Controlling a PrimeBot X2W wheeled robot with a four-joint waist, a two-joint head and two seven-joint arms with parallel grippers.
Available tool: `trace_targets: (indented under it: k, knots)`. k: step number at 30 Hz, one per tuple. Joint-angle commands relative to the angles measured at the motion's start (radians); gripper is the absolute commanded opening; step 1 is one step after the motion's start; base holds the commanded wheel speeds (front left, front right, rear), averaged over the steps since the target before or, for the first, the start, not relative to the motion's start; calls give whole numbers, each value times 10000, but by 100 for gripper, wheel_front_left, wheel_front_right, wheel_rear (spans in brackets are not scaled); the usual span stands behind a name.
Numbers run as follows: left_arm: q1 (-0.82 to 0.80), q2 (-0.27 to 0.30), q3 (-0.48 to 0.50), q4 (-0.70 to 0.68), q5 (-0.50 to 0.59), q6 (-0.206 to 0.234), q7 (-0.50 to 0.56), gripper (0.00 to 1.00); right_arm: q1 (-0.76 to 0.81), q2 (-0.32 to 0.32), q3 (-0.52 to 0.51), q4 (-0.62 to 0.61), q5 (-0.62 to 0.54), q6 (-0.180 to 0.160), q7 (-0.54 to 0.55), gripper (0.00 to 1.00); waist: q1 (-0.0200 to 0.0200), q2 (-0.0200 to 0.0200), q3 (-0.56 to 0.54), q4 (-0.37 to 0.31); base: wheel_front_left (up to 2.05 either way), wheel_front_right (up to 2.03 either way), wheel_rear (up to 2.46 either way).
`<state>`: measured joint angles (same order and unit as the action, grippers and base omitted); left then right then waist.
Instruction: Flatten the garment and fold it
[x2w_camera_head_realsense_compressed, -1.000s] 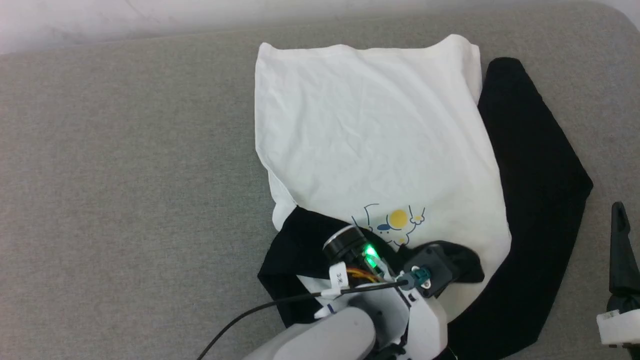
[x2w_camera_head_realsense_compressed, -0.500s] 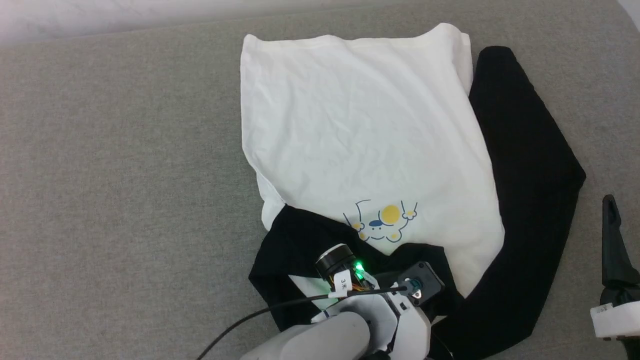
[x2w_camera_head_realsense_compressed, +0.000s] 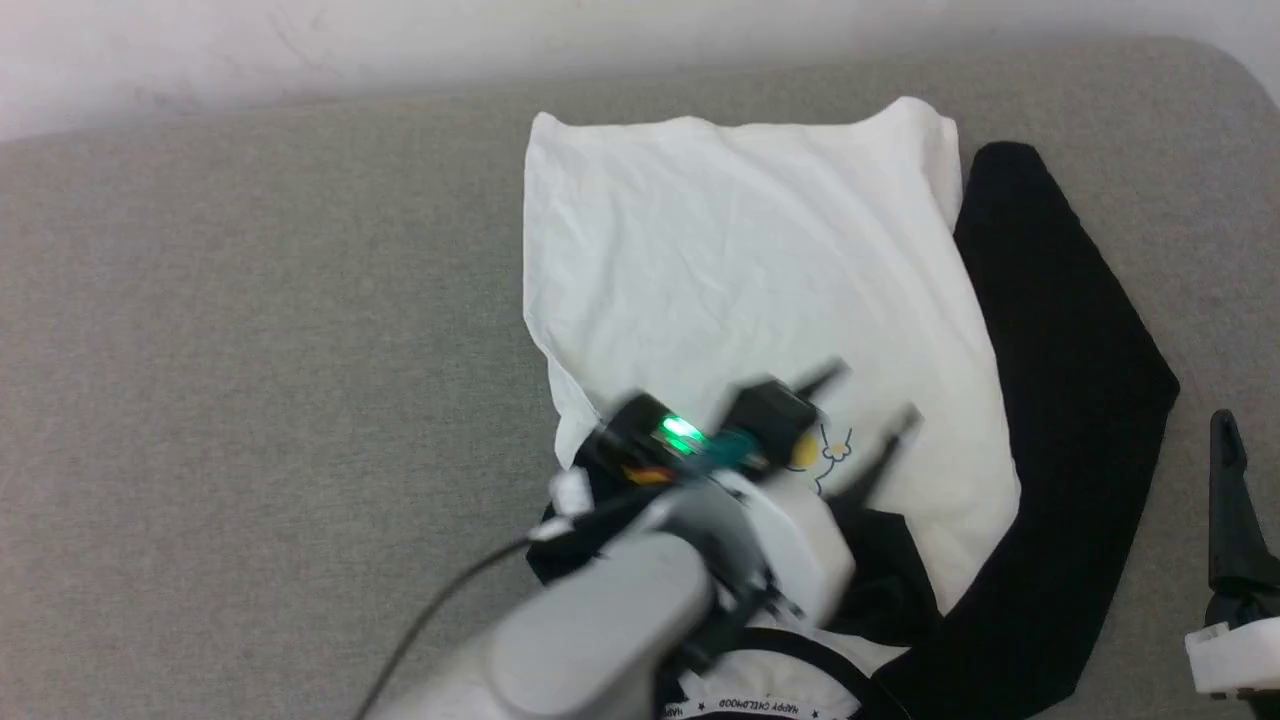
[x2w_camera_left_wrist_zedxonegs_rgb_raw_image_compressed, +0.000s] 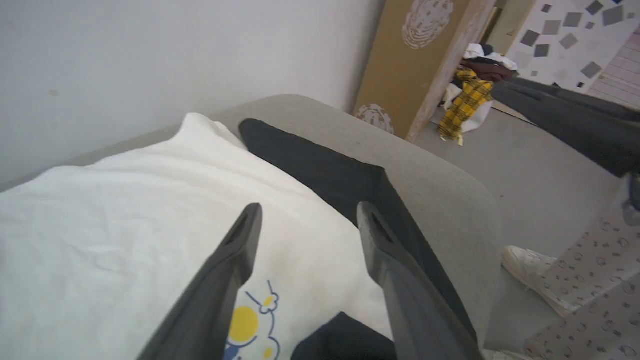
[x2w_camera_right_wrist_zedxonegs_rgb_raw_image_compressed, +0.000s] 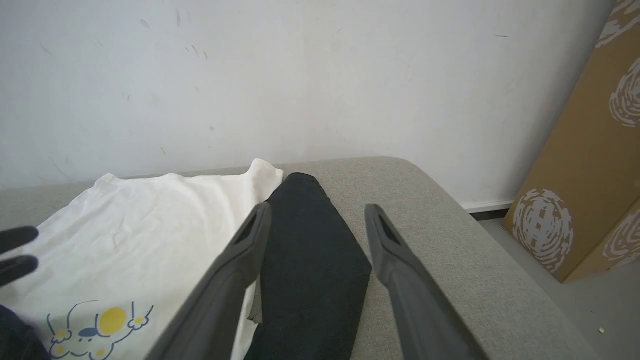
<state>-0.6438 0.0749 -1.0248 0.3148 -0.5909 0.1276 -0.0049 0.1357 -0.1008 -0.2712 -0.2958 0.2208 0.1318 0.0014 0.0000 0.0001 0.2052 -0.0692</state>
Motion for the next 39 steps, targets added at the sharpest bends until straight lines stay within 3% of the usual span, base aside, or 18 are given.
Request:
trace_targets:
  k: [1,11,14,17,20,23,28,33,39]
  knots:
    - [42,562,545,-602,-57,500,-399,100,138,63,-6,-109,-92,-11,71,100,0,-1,-343,169,0,0,0]
    - [3070,3200,3531,-4575,-121,3374,-2338,100,466,277,-123,-315,-183,-11,150,100,0,-1,-665,212,0,0,0]
    - [4299,3650,4280,-5297,-19,3969,-2503,100,538,339,-148,-312,-180,-11,132,100,0,-1,-697,244,0,0,0]
    - [5364,3731,4958,-5878,175,4210,-2556,100,612,391,-146,-283,-171,-11,110,100,0,-1,-727,307,0,0,0]
    - [5953,3482,5339,-6339,501,4218,-2562,100,663,420,-109,-246,-154,-11,99,100,0,-1,-742,354,0,0,0]
    - [6746,2938,5902,-6843,1090,3908,-2565,100,737,458,-27,-143,-81,-11,64,100,0,-1,-769,377,0,0,0]
    - [7880,1631,6965,-7092,1834,2993,-2567,100,854,493,-20,71,67,-11,-40,100,0,-1,-767,432,0,0,0]
    - [8045,916,7543,-6825,2386,1910,-2567,100,503,467,-47,43,62,-11,8,100,0,-1,-512,397,0,0,0]
    - [7590,384,7931,-6820,3002,1215,-2568,100,-1306,-704,59,-52,845,-11,717,100,0,-1,317,175,0,0,0]
